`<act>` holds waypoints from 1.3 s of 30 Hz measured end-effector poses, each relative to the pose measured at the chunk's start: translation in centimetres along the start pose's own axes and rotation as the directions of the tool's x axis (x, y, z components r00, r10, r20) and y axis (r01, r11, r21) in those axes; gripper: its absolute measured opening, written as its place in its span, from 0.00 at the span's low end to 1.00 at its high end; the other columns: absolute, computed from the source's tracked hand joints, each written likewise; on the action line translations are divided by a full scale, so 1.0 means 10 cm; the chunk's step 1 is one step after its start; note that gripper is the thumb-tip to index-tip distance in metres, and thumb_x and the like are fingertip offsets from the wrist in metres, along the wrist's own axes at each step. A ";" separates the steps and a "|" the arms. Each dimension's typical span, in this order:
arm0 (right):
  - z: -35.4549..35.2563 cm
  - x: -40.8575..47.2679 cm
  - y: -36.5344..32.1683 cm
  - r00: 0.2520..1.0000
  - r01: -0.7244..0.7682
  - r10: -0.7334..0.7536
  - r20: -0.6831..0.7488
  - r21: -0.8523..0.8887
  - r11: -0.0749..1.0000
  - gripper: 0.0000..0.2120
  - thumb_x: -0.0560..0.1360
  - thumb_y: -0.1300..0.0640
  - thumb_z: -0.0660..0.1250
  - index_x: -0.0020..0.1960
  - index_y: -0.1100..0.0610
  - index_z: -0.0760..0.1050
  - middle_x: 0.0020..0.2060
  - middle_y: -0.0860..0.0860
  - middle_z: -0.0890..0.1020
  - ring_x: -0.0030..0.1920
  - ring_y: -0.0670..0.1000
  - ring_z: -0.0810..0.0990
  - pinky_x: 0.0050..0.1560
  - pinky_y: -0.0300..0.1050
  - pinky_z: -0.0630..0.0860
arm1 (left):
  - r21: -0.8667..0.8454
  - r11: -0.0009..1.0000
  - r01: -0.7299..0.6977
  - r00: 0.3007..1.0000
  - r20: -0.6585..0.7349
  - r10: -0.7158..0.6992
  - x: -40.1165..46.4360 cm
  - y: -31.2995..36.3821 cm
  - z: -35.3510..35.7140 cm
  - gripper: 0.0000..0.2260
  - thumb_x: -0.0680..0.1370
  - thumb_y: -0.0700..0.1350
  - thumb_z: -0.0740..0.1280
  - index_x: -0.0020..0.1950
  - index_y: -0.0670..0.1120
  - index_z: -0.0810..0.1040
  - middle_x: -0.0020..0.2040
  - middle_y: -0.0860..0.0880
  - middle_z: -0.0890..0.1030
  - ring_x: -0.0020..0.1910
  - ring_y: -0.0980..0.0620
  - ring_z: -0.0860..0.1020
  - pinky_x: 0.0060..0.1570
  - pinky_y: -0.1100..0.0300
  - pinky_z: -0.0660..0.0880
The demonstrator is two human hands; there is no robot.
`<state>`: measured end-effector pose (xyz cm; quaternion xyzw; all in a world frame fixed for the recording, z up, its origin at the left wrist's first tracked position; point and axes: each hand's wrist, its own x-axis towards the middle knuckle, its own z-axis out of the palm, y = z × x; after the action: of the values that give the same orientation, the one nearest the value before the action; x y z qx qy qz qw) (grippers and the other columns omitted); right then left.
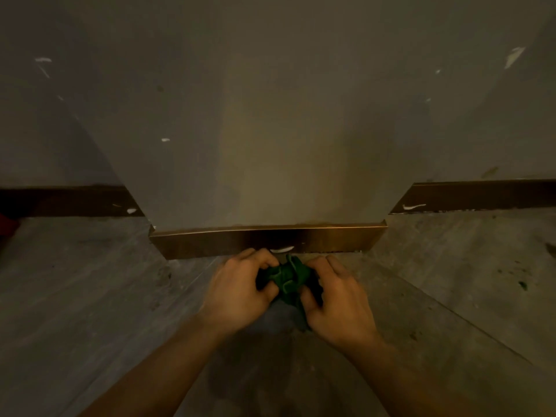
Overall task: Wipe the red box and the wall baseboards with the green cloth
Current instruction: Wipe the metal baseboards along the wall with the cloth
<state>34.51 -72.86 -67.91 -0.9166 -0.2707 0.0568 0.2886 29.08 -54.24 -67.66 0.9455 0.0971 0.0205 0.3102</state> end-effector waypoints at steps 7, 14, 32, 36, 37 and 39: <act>0.17 -0.11 -0.12 0.999 0.031 -0.026 -0.032 0.168 0.985 0.18 0.79 0.55 0.63 0.68 0.49 0.65 0.59 0.45 0.67 0.49 0.45 0.75 0.48 0.51 0.79 | -0.462 0.868 0.183 0.982 0.044 -0.183 -0.01 0.12 0.06 0.10 0.75 0.33 0.72 0.48 0.47 0.78 0.45 0.50 0.82 0.46 0.59 0.80 0.48 0.66 0.76; 0.24 -0.10 -0.21 0.998 0.030 -0.016 -0.053 0.274 0.961 0.49 0.65 0.39 0.74 0.78 0.47 0.51 0.66 0.44 0.60 0.62 0.46 0.72 0.60 0.45 0.74 | -0.787 0.512 0.343 0.914 0.153 -0.376 -0.08 0.37 0.07 0.06 0.79 0.36 0.68 0.47 0.46 0.78 0.44 0.48 0.82 0.41 0.58 0.82 0.38 0.64 0.78; 0.17 -0.11 0.19 0.988 -0.020 0.034 -0.153 0.087 0.996 0.31 0.70 0.64 0.73 0.66 0.48 0.63 0.65 0.46 0.65 0.52 0.51 0.78 0.49 0.44 0.79 | 0.227 0.974 -0.009 1.000 0.007 0.008 -0.31 -0.45 0.04 0.44 0.72 0.79 0.53 0.81 0.56 0.53 0.81 0.52 0.58 0.81 0.51 0.53 0.80 0.48 0.48; 0.19 -0.10 0.24 0.988 -0.059 0.066 -0.137 0.050 0.997 0.34 0.70 0.62 0.73 0.69 0.46 0.61 0.66 0.46 0.65 0.56 0.51 0.77 0.52 0.46 0.80 | 0.346 0.937 -0.053 0.999 0.025 0.047 -0.30 -0.52 0.35 0.49 0.70 0.82 0.50 0.82 0.57 0.42 0.84 0.48 0.44 0.81 0.48 0.36 0.79 0.41 0.38; 0.19 -0.09 0.25 0.989 -0.058 0.065 -0.133 0.052 0.997 0.35 0.70 0.62 0.73 0.70 0.46 0.60 0.66 0.47 0.65 0.55 0.51 0.78 0.51 0.48 0.81 | 0.363 0.931 -0.041 0.999 0.025 0.034 -0.29 -0.53 0.41 0.50 0.69 0.83 0.50 0.82 0.57 0.41 0.84 0.47 0.42 0.81 0.47 0.35 0.79 0.40 0.37; 0.20 -0.08 0.27 0.990 -0.053 0.061 -0.130 0.061 0.997 0.35 0.70 0.63 0.73 0.71 0.47 0.60 0.65 0.48 0.67 0.53 0.53 0.78 0.48 0.52 0.83 | 0.380 0.925 -0.015 1.000 0.015 0.010 -0.28 -0.55 0.51 0.50 0.69 0.83 0.51 0.82 0.58 0.41 0.84 0.46 0.41 0.81 0.45 0.35 0.77 0.38 0.35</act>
<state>34.55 -74.13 -71.11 -0.9172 -0.2228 0.0119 0.3301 25.89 -53.48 -74.96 0.9884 0.0912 -0.0028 0.1216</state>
